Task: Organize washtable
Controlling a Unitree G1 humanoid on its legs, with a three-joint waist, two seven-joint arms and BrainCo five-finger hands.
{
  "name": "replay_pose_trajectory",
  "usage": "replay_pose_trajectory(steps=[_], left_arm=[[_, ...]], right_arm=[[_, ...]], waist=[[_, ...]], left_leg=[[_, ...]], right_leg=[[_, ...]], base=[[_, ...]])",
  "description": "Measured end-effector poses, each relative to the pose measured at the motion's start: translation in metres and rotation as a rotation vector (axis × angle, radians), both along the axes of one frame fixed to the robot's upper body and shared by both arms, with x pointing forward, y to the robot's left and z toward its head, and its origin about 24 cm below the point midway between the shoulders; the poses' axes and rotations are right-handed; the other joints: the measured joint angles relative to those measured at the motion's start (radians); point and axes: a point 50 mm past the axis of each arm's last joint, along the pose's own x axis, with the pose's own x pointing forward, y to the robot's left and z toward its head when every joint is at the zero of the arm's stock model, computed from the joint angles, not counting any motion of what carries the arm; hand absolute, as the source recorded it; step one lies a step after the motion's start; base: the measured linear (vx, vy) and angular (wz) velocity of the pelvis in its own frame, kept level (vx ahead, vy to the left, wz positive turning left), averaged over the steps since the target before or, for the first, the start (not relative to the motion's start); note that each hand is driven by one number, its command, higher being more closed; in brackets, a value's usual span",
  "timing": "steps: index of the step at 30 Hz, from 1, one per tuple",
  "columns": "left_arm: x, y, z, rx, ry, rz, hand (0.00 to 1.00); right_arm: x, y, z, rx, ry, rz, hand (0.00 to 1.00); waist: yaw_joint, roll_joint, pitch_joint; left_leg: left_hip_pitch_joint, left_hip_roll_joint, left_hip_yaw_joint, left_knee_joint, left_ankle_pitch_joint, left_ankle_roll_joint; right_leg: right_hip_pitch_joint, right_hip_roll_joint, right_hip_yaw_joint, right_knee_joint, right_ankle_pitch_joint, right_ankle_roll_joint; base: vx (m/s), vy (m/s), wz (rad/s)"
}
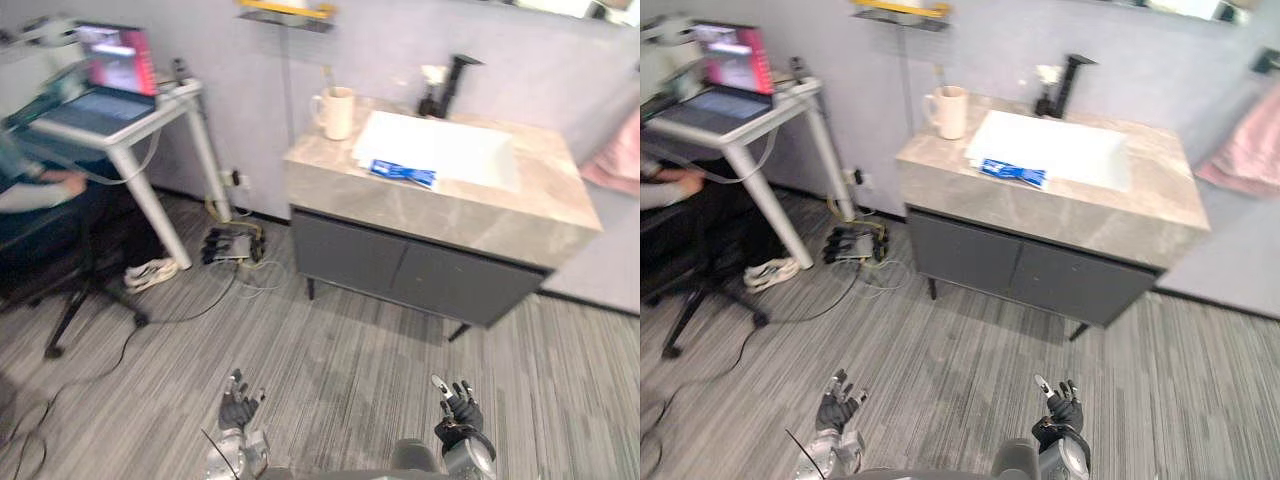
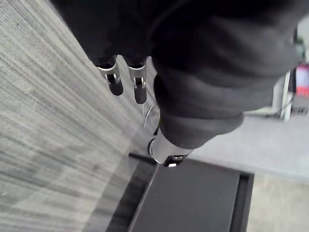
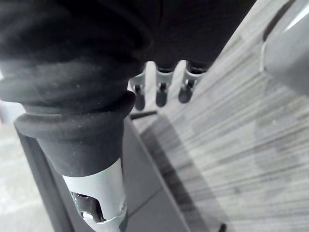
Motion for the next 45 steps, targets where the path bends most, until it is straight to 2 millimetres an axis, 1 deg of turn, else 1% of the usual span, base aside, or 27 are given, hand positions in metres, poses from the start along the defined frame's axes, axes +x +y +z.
replay_pose_trajectory(steps=[3, 4, 5, 6, 8, 9, 10, 11, 12, 13, 15, 17, 19, 20, 21, 22, 24, 27, 29, 33, 35, 38, 40, 41, 43, 44, 45], left_arm=[[0.009, -0.01, 0.002, -0.016, -0.017, -0.042, 0.0], [0.012, -0.017, -0.001, -0.032, -0.004, -0.061, 0.0], [0.017, -0.022, 0.001, -0.048, -0.018, -0.088, 0.0], [0.02, -0.023, 0.003, -0.051, -0.029, -0.092, 0.0], [0.025, -0.031, 0.005, -0.078, -0.047, -0.087, 0.0], [0.028, -0.034, 0.006, -0.095, -0.057, -0.078, 0.0], [0.019, -0.028, 0.005, -0.096, -0.049, -0.039, 0.0], [0.015, -0.026, 0.003, -0.103, -0.034, -0.016, 0.0], [0.013, -0.024, 0.003, -0.106, -0.034, -0.002, 0.0], [0.01, -0.014, 0.002, -0.093, -0.027, 0.036, 0.0], [0.004, 0.0, 0.0, -0.059, -0.01, 0.09, 0.0], [-0.001, 0.004, -0.002, -0.05, 0.006, 0.108, 0.0], [-0.002, 0.011, 0.0, -0.042, -0.002, 0.139, 0.0], [-0.003, 0.013, 0.0, -0.039, -0.004, 0.152, 0.0], [-0.004, 0.012, -0.001, -0.045, 0.0, 0.157, 0.0], [-0.004, 0.014, -0.002, -0.042, 0.005, 0.163, 0.0], [0.0, 0.022, -0.001, -0.03, -0.007, 0.195, 0.0], [-0.002, 0.027, -0.001, -0.024, -0.002, 0.22, 0.0], [-0.007, 0.031, -0.002, -0.015, 0.008, 0.236, 0.0], [-0.012, 0.029, -0.006, -0.018, 0.033, 0.226, 0.0], [-0.016, 0.02, -0.012, -0.031, 0.072, 0.216, 0.0], [-0.022, 0.019, -0.015, -0.028, 0.102, 0.209, 0.0], [-0.022, 0.018, -0.016, -0.021, 0.112, 0.178, 0.0], [-0.025, 0.019, -0.016, -0.018, 0.119, 0.175, 0.0], [-0.026, 0.025, -0.016, 0.001, 0.12, 0.17, 0.0], [-0.025, 0.029, -0.015, 0.016, 0.115, 0.165, 0.0], [-0.022, 0.03, -0.014, 0.018, 0.106, 0.163, 0.0]], right_arm=[[-0.008, -0.013, -0.002, -0.019, 0.021, -0.057, 0.0], [-0.014, -0.017, -0.004, -0.026, 0.047, -0.061, 0.0], [-0.01, -0.019, -0.003, -0.031, 0.038, -0.056, 0.0], [-0.007, -0.019, -0.003, -0.027, 0.028, -0.059, 0.0], [-0.008, -0.016, -0.002, -0.016, 0.024, -0.073, 0.0], [-0.011, -0.015, -0.002, -0.017, 0.026, -0.073, 0.0], [-0.008, -0.012, 0.001, -0.016, 0.003, -0.065, 0.0], [-0.006, -0.016, 0.006, -0.024, -0.023, -0.073, 0.0], [-0.003, -0.016, 0.008, -0.025, -0.042, -0.076, 0.0], [0.003, -0.013, 0.01, -0.015, -0.065, -0.082, 0.0], [0.014, -0.003, 0.012, 0.004, -0.091, -0.042, 0.0], [0.021, -0.003, 0.014, 0.002, -0.11, -0.041, 0.0], [0.027, -0.005, 0.014, -0.004, -0.118, -0.037, 0.0], [0.031, -0.008, 0.017, -0.015, -0.13, -0.035, 0.0], [0.028, -0.017, 0.018, -0.042, -0.13, -0.047, 0.0], [0.024, -0.018, 0.015, -0.038, -0.11, -0.056, 0.0], [0.021, -0.015, 0.012, -0.028, -0.095, -0.046, 0.0], [0.023, -0.02, 0.013, -0.04, -0.098, -0.053, 0.0], [0.024, -0.018, 0.012, -0.034, -0.095, -0.06, 0.0], [0.008, -0.024, 0.003, -0.043, -0.021, -0.091, 0.0], [-0.003, -0.024, -0.005, -0.039, 0.039, -0.105, 0.0], [-0.014, -0.024, -0.009, -0.035, 0.079, -0.111, 0.0], [-0.02, -0.02, -0.011, -0.027, 0.1, -0.109, 0.0], [-0.02, -0.013, -0.013, -0.016, 0.105, -0.086, 0.0], [-0.018, -0.005, -0.013, 0.001, 0.104, -0.064, 0.0], [-0.015, -0.004, -0.013, 0.002, 0.099, -0.05, 0.0], [-0.014, -0.006, -0.012, -0.007, 0.098, -0.049, 0.0]], waist=[[-0.011, -0.022, 0.014], [-0.01, -0.002, 0.017], [-0.009, 0.039, 0.021], [-0.009, 0.046, 0.026], [-0.017, 0.053, 0.033], [-0.017, 0.04, 0.048], [0.001, 0.055, 0.04], [0.006, 0.088, 0.054], [0.013, 0.096, 0.053], [0.028, 0.091, 0.056], [0.061, 0.031, 0.079], [0.072, 0.001, 0.091], [0.085, -0.015, 0.102], [0.086, -0.02, 0.109], [0.084, 0.013, 0.105], [0.091, 0.002, 0.111], [0.091, -0.022, 0.1], [0.099, -0.01, 0.108], [0.101, 0.01, 0.106], [0.09, 0.017, 0.099], [0.072, 0.02, 0.093], [0.065, 0.031, 0.087], [0.054, 0.035, 0.091], [0.051, 0.039, 0.089], [0.051, 0.009, 0.077], [0.05, -0.021, 0.064], [0.053, -0.029, 0.054]], left_leg=[[0.066, 0.0, 0.038, -0.072, 0.0, -0.039], [0.114, 0.005, 0.023, -0.108, 0.012, -0.064], [0.121, 0.03, -0.014, -0.126, 0.057, -0.079], [0.121, 0.031, -0.025, -0.121, 0.087, -0.082], [0.133, 0.016, -0.062, -0.071, 0.241, -0.053], [0.145, 0.014, -0.055, 0.0, 0.308, -0.069], [0.104, 0.038, -0.06, 0.187, 0.365, -0.101], [0.016, 0.104, -0.087, 0.432, 0.373, -0.108], [-0.03, 0.12, -0.106, 0.534, 0.362, -0.102], [-0.096, 0.136, -0.116, 0.656, 0.352, -0.086], [-0.214, 0.142, -0.116, 0.737, 0.321, -0.036], [-0.298, 0.147, -0.118, 0.679, 0.299, -0.017], [-0.338, 0.132, -0.115, 0.519, 0.27, -0.027], [-0.355, 0.106, -0.121, 0.361, 0.269, -0.037], [-0.349, 0.092, -0.138, 0.143, 0.31, -0.04], [-0.319, 0.059, -0.145, 0.114, 0.287, -0.059], [-0.309, 0.001, -0.148, 0.091, 0.29, -0.041], [-0.286, -0.042, -0.149, 0.091, 0.281, -0.018], [-0.252, -0.043, -0.137, 0.062, 0.279, -0.015], [-0.192, -0.041, -0.108, -0.04, 0.286, -0.012], [-0.162, -0.048, -0.088, -0.1, 0.3, -0.005], [-0.125, -0.049, -0.065, -0.181, 0.336, 0.004], [-0.102, -0.036, -0.075, -0.198, 0.344, 0.014], [-0.094, -0.034, -0.083, -0.214, 0.353, 0.008], [-0.099, -0.044, -0.098, -0.22, 0.358, 0.001], [-0.11, -0.069, -0.114, -0.219, 0.362, -0.005], [-0.112, -0.079, -0.131, -0.227, 0.37, -0.016]], right_leg=[[-0.052, 0.007, -0.235, -0.087, 0.01, -0.024], [-0.015, 0.03, -0.294, -0.123, 0.031, -0.109], [0.016, 0.074, -0.3, -0.171, 0.028, -0.126], [0.028, 0.08, -0.302, -0.187, 0.025, -0.13], [0.094, 0.051, -0.337, -0.184, 0.024, -0.13], [0.11, 0.038, -0.372, -0.142, -0.001, -0.107], [0.19, 0.083, -0.391, -0.302, 0.01, -0.105], [0.261, 0.133, -0.387, -0.346, -0.006, -0.128], [0.283, 0.15, -0.372, -0.365, -0.01, -0.128], [0.311, 0.168, -0.339, -0.384, -0.014, -0.129], [0.412, 0.151, -0.262, -0.459, -0.006, -0.114], [0.478, 0.128, -0.214, -0.518, 0.01, -0.087], [0.52, 0.084, -0.164, -0.545, 0.015, -0.048], [0.542, 0.05, -0.142, -0.545, 0.002, -0.007], [0.559, 0.033, -0.127, -0.525, -0.028, 0.045], [0.563, 0.0, -0.104, -0.505, -0.058, 0.083], [0.556, -0.018, -0.075, -0.539, -0.061, 0.083], [0.593, -0.013, -0.074, -0.609, -0.005, 0.088], [0.612, -0.013, -0.072, -0.63, 0.043, 0.096], [0.606, -0.023, -0.059, -0.639, 0.084, 0.115], [0.573, -0.03, -0.04, -0.594, 0.088, 0.119], [0.432, -0.037, -0.009, -0.341, 0.09, 0.116], [0.358, -0.038, 0.015, -0.187, 0.104, 0.09], [0.341, -0.035, 0.015, -0.206, 0.03, 0.087], [0.336, -0.025, 0.046, -0.351, 0.032, 0.077], [0.328, -0.028, 0.075, -0.419, 0.067, 0.08], [0.349, -0.04, 0.068, -0.46, 0.043, 0.101]], base=[[0.33, -0.128, -0.25], [0.5, -0.08, -0.25], [0.52, -0.059, -0.26], [0.54, -0.039, -0.23], [0.58, -0.111, 0.13], [0.47, -0.161, -0.05], [0.34, -0.171, -0.35], [0.24, -0.081, -0.57], [0.24, 0.003, -0.68], [0.35, 0.068, -0.91], [0.39, 0.059, -0.93], [0.33, 0.147, -0.76], [0.34, 0.247, -0.78], [0.34, 0.331, -0.54], [0.4, 0.431, -0.47], [0.32, 0.372, -0.18], [0.23, 0.25, 0.21], [0.14, 0.12, 0.27], [0.2, 0.148, -0.04], [0.11, 0.075, -0.27], [0.05, 0.062, -0.29], [0.02, 0.069, -0.17], [0.02, 0.053, 0.18], [0.01, 0.031, 0.25], [0.0, -0.031, 0.28], [-0.01, -0.133, 0.37], [0.0, -0.143, 0.33]])
